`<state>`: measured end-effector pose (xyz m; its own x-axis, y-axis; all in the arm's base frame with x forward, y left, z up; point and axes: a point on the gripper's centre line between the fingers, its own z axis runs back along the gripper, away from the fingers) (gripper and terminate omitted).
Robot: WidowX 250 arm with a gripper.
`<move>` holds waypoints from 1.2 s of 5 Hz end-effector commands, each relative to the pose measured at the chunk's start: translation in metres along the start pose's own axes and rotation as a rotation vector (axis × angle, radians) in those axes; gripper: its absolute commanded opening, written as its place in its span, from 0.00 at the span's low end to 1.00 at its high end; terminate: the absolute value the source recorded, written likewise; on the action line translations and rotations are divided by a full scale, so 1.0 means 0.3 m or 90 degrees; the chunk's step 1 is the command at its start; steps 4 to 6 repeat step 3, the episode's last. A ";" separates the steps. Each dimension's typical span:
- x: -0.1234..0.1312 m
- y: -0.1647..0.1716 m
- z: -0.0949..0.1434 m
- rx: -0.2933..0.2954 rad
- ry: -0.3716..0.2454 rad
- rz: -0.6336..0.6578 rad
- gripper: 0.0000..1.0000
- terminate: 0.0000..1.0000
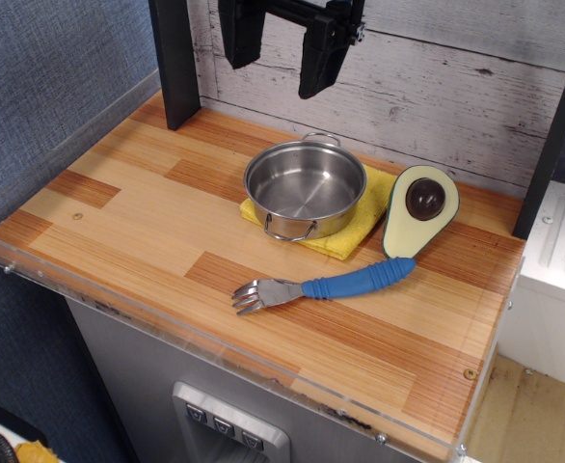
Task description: Put the silver pan on the yellow rag.
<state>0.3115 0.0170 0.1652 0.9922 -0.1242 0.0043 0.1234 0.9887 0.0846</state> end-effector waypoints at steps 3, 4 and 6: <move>-0.049 -0.010 0.036 -0.033 -0.066 0.024 1.00 1.00; -0.049 -0.010 0.036 -0.033 -0.066 0.024 1.00 1.00; -0.049 -0.010 0.036 -0.033 -0.066 0.024 1.00 1.00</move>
